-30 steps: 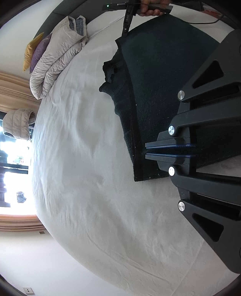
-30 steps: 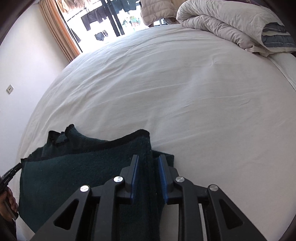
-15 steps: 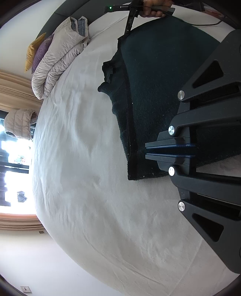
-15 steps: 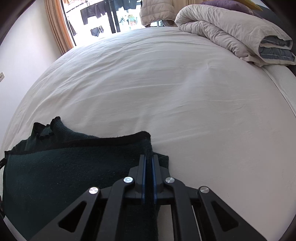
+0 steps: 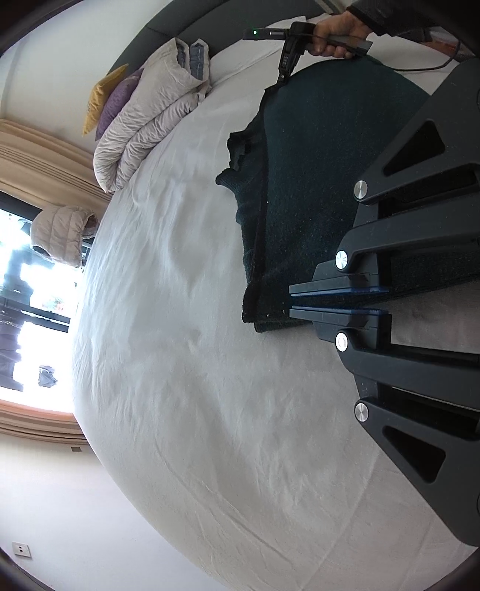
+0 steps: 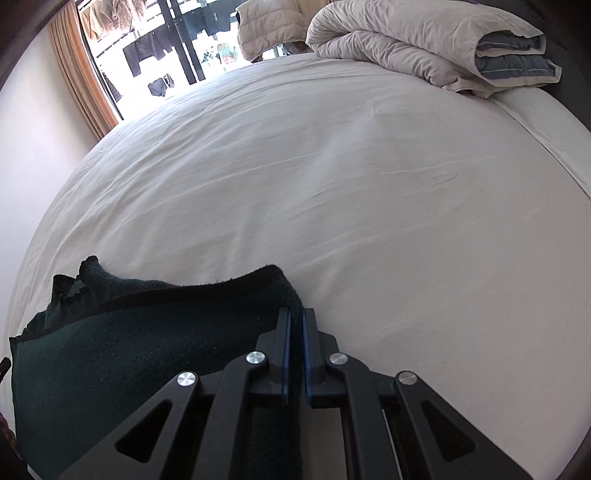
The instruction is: Fold small clothes
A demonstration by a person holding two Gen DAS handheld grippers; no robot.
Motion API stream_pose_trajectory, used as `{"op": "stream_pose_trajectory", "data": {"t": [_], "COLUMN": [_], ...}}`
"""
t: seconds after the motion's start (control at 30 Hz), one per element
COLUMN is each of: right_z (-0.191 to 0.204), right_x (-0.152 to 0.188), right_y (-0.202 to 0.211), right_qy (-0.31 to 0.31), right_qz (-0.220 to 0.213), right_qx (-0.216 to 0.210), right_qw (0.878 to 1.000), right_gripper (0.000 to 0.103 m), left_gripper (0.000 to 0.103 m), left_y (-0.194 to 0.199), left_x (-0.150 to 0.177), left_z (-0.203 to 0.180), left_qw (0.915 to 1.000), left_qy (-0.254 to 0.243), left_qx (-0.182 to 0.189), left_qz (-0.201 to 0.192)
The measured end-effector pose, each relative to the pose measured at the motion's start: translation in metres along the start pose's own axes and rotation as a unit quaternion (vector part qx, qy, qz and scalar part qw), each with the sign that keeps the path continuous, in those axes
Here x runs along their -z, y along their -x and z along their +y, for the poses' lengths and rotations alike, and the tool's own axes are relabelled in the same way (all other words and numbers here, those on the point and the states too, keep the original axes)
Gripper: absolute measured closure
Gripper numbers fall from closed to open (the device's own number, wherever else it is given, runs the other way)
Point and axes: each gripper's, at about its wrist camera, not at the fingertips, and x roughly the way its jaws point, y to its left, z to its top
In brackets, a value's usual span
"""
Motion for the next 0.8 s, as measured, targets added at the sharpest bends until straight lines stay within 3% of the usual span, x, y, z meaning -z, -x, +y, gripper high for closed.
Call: {"op": "stream_pose_trajectory", "data": {"t": [0.07, 0.2, 0.27, 0.6, 0.8], "right_z": [0.006, 0.013, 0.012, 0.010, 0.010], "right_x": [0.002, 0.003, 0.002, 0.006, 0.005], "right_y": [0.001, 0.003, 0.002, 0.004, 0.003], "right_qy": [0.016, 0.035, 0.032, 0.035, 0.036], "right_qz": [0.004, 0.004, 0.005, -0.002, -0.003], "right_qx": [-0.027, -0.026, -0.029, -0.039, -0.039], "right_qw": [1.000, 0.999, 0.999, 0.999, 0.999], "right_gripper": [0.097, 0.097, 0.097, 0.097, 0.097], "left_gripper": [0.099, 0.098, 0.098, 0.098, 0.097], "left_y": [0.001, -0.010, -0.026, -0.034, -0.036], "left_x": [-0.001, -0.007, -0.009, -0.020, -0.016], "left_z": [-0.002, -0.013, -0.014, -0.014, -0.004], "left_qw": [0.9999, 0.9984, 0.9965, 0.9964, 0.9984], "left_qy": [-0.016, -0.053, -0.063, -0.062, -0.039], "left_qx": [0.001, -0.011, -0.031, -0.050, -0.029], "left_qz": [0.002, 0.017, 0.045, 0.027, 0.029]}}
